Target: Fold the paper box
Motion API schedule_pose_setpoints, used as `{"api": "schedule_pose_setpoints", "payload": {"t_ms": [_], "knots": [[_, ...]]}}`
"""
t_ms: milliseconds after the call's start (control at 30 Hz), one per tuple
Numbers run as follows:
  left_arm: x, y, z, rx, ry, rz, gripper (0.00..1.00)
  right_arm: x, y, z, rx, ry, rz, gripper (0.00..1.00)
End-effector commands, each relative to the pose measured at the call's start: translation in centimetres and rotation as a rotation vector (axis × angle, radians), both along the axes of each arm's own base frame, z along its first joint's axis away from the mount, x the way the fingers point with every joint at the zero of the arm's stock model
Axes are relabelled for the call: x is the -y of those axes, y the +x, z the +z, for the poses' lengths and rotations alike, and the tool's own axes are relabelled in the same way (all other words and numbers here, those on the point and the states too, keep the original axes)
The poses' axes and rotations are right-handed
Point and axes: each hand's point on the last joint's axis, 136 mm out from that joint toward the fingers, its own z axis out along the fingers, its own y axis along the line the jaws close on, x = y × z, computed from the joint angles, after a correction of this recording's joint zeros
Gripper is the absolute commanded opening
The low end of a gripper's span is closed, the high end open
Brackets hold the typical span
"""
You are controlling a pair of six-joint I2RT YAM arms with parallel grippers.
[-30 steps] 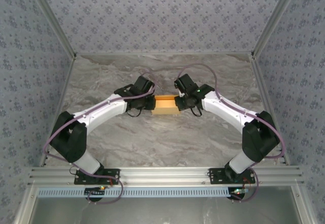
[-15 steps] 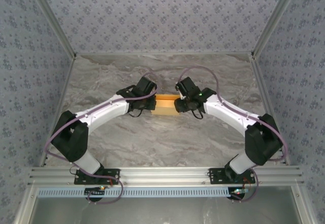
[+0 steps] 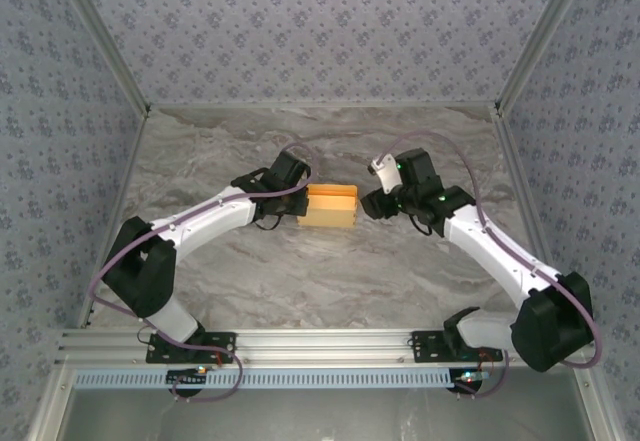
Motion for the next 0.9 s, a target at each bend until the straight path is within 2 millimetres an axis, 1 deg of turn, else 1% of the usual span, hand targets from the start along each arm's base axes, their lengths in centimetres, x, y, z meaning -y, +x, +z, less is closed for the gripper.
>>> {"api": "schedule_pose_setpoints", "payload": {"t_ms": [0, 33, 67, 200, 267, 333, 500, 733, 867], "knots": [[-0.5, -1.5, -2.5, -0.068, 0.059, -0.029, 0.13, -1.8, -0.9, 0.1, 0.198, -0.071, 0.307, 0.66], [-0.6, -1.5, -2.5, -0.069, 0.06, -0.028, 0.13, -1.8, -0.7, -0.1, 0.257, -0.112, 0.351, 0.72], [-0.5, -1.5, -2.5, -0.069, 0.06, -0.029, 0.13, -1.8, -0.5, -0.5, 0.289, -0.137, 0.38, 0.74], [-0.6, -1.6, -2.6, -0.07, 0.058, -0.029, 0.13, -2.3, -0.1, -1.1, 0.328, -0.145, 0.53, 0.74], [-0.6, -1.7, -2.7, -0.072, 0.061, -0.032, 0.13, -2.6, -0.6, -1.8, 0.347, -0.155, 0.63, 0.75], [-0.6, -1.7, -2.8, -0.073, 0.062, -0.032, 0.13, -2.8, -0.7, -2.2, 0.397, -0.171, 0.704, 0.76], [-0.6, -1.7, -2.9, -0.074, 0.061, -0.03, 0.13, -2.7, 1.2, -2.7, 0.424, -0.207, 0.685, 0.79], [-0.4, -1.6, -3.0, -0.075, 0.054, -0.036, 0.13, -3.4, 2.5, -4.9, 0.412, -0.233, 0.681, 0.8], [-0.3, -1.6, -2.9, -0.077, 0.052, -0.038, 0.13, -3.6, 3.5, -5.4, 0.431, -0.241, 0.65, 0.8]]}}
